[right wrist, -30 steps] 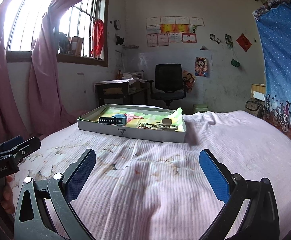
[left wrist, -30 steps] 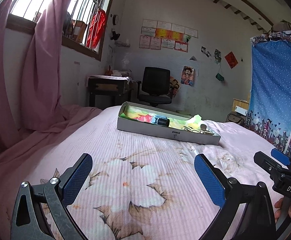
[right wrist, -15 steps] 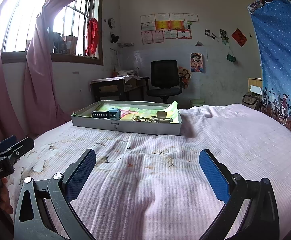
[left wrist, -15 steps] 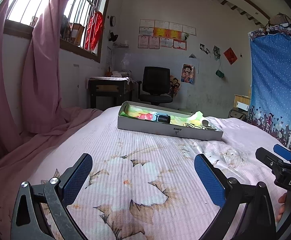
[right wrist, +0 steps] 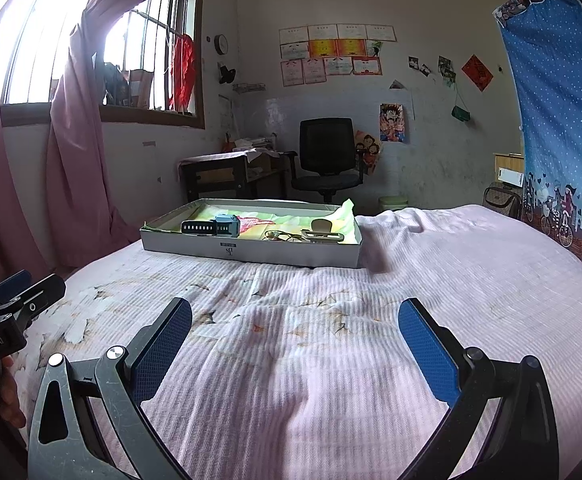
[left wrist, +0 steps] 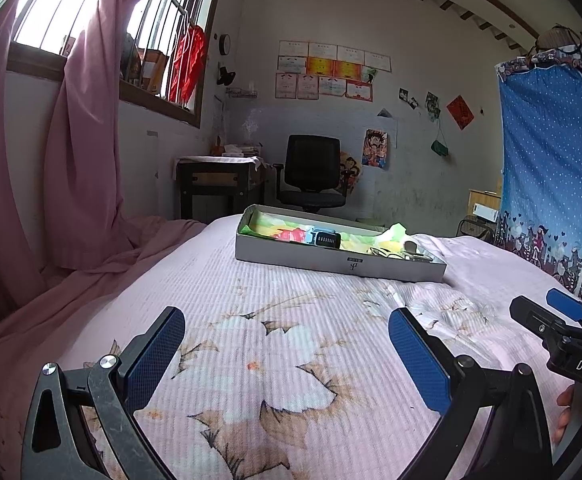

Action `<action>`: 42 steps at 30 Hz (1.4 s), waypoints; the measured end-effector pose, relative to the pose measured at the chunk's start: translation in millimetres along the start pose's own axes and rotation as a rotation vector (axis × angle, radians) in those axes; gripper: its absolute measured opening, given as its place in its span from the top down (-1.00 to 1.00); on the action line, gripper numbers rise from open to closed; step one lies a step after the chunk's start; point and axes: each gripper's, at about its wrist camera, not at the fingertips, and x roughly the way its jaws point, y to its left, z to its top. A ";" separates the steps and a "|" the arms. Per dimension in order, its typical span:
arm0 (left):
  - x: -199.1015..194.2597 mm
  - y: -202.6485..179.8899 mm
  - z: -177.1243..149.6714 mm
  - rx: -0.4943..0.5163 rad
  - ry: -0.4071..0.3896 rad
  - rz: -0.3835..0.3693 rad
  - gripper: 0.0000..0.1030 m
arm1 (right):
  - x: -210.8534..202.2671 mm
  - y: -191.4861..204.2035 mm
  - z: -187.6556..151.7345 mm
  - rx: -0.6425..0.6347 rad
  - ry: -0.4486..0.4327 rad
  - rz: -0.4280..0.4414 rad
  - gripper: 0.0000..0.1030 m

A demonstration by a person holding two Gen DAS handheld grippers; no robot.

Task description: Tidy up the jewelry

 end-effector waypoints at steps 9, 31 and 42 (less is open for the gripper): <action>-0.6 -0.5 1.1 0.012 -0.009 0.001 -0.99 | 0.7 -0.2 -1.3 -0.003 0.000 0.001 -0.97; -1.0 -1.5 0.4 0.015 -0.011 0.001 -0.99 | 1.1 0.1 -1.3 -0.003 0.001 0.001 -0.97; -1.0 -1.7 0.0 0.016 -0.011 0.001 -0.99 | 2.0 1.9 -2.9 -0.005 0.004 0.002 -0.97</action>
